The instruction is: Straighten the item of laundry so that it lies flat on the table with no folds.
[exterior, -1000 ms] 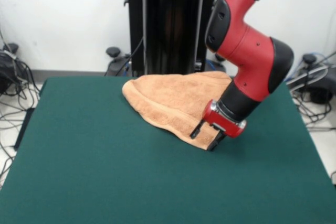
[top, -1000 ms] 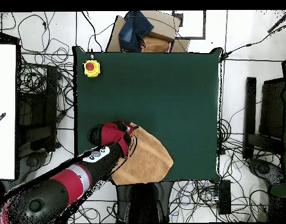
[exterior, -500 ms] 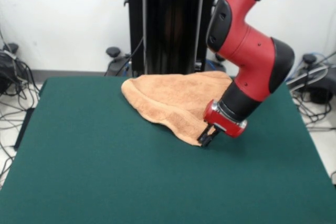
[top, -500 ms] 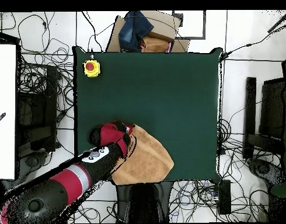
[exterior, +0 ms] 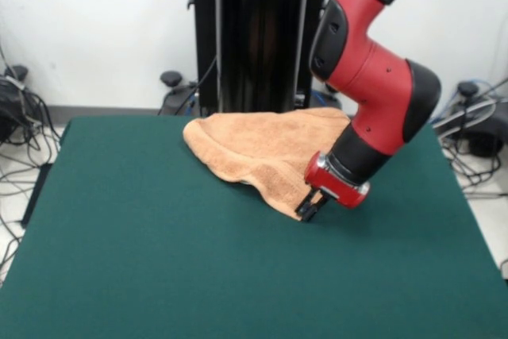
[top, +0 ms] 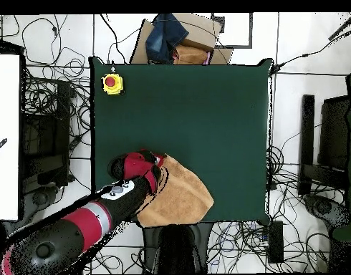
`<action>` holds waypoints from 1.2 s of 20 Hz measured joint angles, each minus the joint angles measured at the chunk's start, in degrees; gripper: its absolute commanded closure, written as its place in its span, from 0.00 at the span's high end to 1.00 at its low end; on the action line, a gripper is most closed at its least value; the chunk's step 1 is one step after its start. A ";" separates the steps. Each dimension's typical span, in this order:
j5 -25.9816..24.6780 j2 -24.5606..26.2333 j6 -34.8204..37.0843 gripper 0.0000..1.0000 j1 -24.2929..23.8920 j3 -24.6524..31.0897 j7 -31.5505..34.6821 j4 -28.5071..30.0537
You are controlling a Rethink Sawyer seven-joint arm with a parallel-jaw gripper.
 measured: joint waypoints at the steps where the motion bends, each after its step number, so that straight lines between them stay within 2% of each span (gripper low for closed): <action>1: 0.00 -0.01 0.00 0.00 0.00 0.00 0.00 0.00; 12: -0.46 -0.08 -0.18 0.00 -0.14 0.02 0.00 0.00; 24: -6.59 -2.01 -0.17 0.00 -4.54 0.13 0.00 -0.33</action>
